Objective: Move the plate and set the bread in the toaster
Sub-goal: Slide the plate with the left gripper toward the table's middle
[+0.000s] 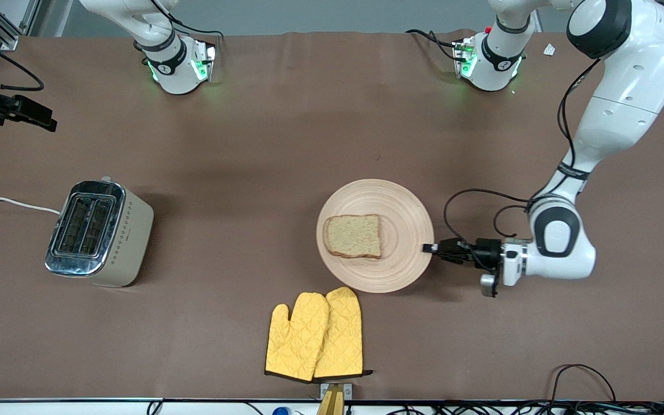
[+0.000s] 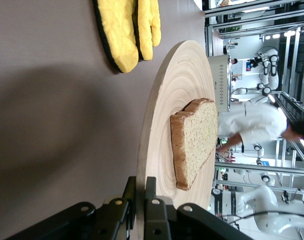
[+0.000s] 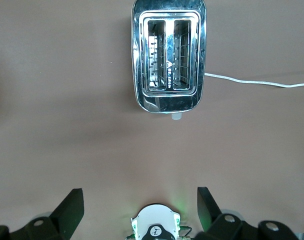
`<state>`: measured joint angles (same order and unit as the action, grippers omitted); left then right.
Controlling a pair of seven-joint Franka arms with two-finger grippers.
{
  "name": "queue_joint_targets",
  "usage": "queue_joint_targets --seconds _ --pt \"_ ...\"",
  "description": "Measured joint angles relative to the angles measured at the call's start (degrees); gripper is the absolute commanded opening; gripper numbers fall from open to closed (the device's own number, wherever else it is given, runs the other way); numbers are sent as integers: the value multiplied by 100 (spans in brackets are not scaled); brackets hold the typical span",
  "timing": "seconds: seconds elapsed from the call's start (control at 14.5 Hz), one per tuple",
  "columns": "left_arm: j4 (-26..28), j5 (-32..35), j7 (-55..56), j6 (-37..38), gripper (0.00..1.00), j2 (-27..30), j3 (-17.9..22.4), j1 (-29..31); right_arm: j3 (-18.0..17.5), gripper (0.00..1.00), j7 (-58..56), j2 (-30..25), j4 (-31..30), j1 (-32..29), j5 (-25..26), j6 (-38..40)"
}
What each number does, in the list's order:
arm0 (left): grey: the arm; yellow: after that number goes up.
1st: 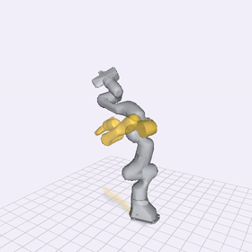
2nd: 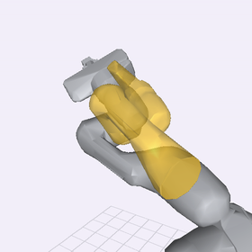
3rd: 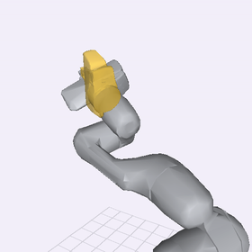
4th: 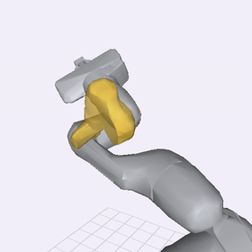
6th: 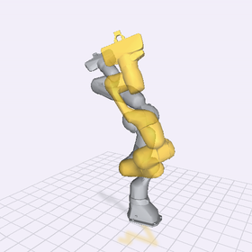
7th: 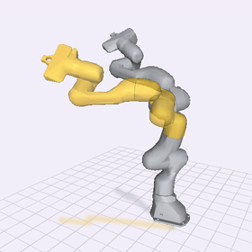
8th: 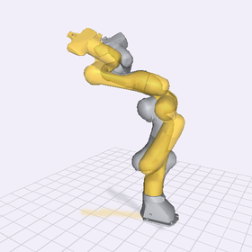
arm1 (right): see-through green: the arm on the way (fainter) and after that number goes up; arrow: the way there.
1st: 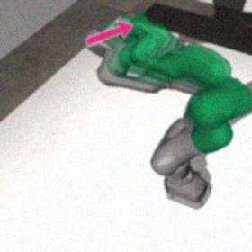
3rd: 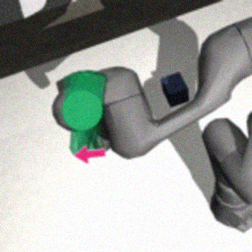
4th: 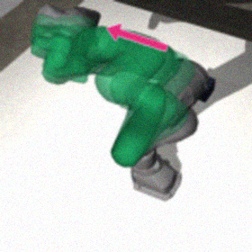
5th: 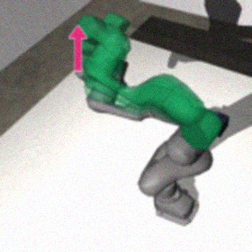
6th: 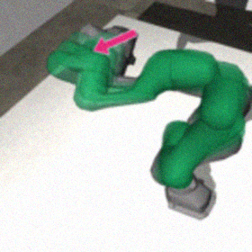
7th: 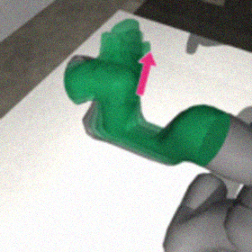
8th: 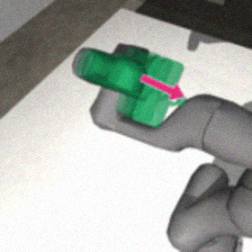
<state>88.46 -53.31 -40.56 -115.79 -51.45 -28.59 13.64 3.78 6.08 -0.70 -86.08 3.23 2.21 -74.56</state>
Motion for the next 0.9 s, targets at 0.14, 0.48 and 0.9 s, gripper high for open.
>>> queue_joint_targets --seconds 0.14,0.48,0.9 --pt "64 -170 117 -392 0 -1 -81 -305 2 100 -1 0 0 -1 0 0" --pt "279 -410 152 -1060 0 -4 -77 -902 6 100 -2 0 0 -2 0 0" --pt "556 -430 81 -1494 0 -117 -76 -1045 28 100 -2 0 -2 -10 0 2"
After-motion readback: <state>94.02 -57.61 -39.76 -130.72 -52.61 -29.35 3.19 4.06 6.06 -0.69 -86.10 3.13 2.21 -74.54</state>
